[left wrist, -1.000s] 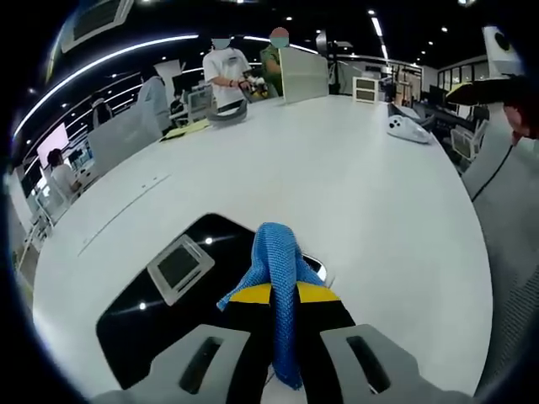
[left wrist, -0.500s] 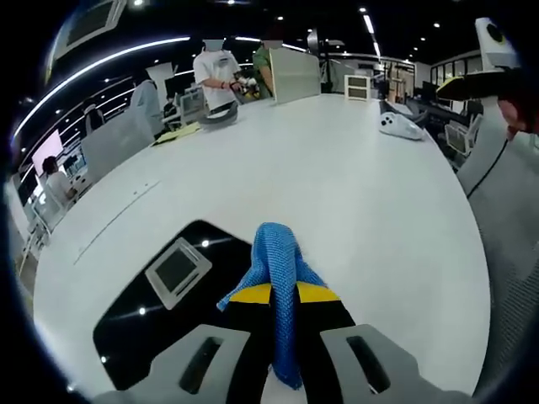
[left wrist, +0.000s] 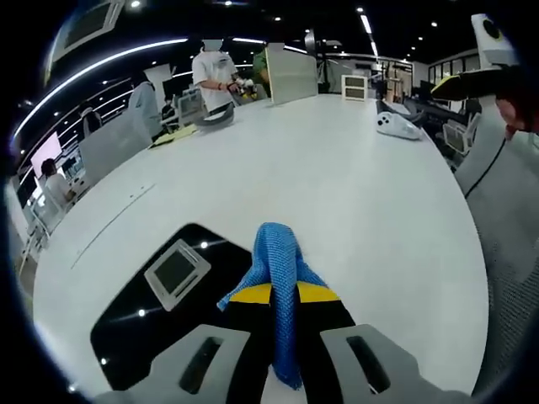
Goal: Wipe the mirror surface with the cleaning cloth until all visible marks leave the cleaned area.
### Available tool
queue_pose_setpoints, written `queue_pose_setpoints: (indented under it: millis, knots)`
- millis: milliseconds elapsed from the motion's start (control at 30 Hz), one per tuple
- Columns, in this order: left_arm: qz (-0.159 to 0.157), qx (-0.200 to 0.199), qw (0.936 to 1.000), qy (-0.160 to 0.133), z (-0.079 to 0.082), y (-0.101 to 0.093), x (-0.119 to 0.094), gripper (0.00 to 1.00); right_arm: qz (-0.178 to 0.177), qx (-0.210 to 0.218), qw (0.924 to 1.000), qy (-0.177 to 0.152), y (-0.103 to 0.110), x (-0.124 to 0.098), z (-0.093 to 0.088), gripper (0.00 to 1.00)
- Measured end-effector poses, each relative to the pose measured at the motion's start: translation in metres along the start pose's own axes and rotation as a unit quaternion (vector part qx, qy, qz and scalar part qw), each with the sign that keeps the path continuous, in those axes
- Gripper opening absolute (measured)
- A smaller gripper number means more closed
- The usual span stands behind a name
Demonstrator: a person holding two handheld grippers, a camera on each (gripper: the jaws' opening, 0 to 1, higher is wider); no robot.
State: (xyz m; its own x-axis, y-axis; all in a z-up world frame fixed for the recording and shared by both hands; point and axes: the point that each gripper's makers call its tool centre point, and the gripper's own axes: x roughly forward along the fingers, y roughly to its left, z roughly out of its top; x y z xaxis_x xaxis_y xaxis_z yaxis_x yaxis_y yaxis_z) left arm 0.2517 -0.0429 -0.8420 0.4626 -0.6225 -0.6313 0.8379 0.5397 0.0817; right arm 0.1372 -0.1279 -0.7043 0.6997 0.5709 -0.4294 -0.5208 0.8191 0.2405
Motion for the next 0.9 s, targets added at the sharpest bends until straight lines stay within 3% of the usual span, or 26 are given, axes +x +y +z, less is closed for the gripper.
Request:
queue_pose_setpoints:
  millis: [900]
  knots:
    - [-0.016, 0.015, 0.9997, -0.009, 0.0008, 0.0051, 0.0024, 0.06, -0.005, 0.001, 1.0000, -0.001, -0.0015, -0.0010, 0.0013, 0.96]
